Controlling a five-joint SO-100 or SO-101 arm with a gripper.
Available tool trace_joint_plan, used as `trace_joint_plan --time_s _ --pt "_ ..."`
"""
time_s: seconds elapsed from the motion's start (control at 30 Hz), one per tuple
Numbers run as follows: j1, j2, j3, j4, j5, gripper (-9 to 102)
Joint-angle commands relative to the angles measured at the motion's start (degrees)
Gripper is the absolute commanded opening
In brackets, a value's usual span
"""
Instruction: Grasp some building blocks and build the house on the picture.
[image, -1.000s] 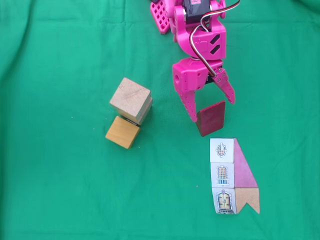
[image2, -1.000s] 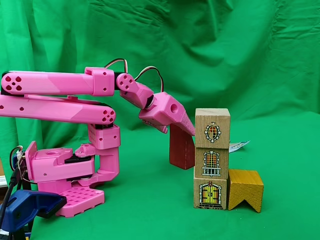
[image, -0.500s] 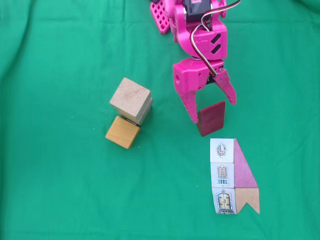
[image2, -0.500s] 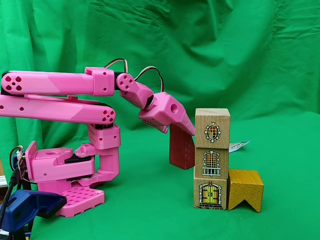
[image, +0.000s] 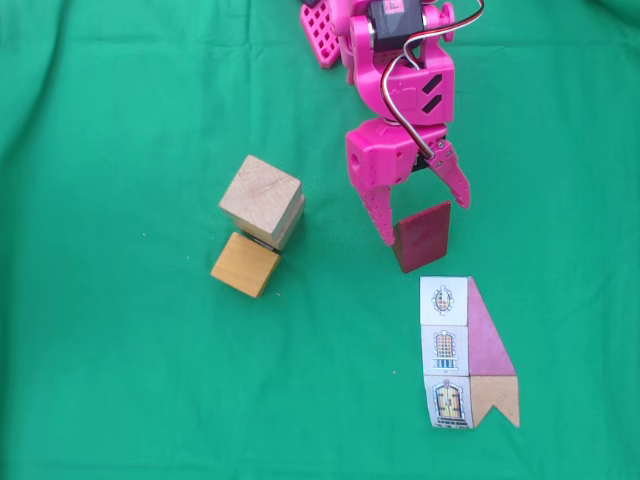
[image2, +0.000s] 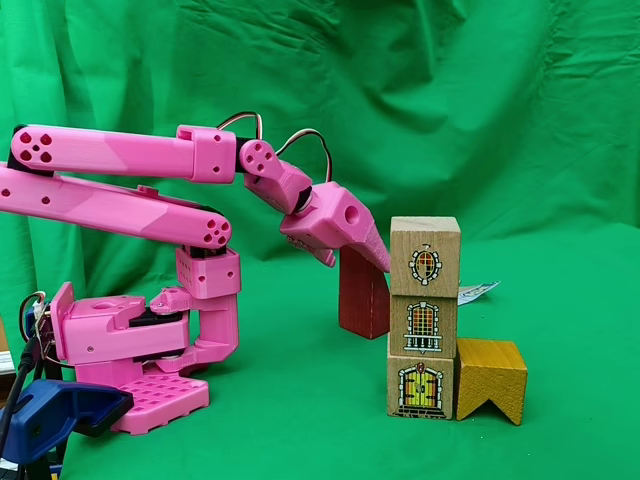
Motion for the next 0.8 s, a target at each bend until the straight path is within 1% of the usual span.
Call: trace_joint_plan --time_s 0.0,0.23,0.5,0.77 --pt "1.23 -0.35 -2.81 -0.97 0.44 42" --pt "2.99 -0.44 -2.9 -0.97 0.44 42" --pt "2.99 -7.73 -6.5 -0.97 0.35 42" --pt "2.99 -8.26 -6.77 -0.97 0.35 42"
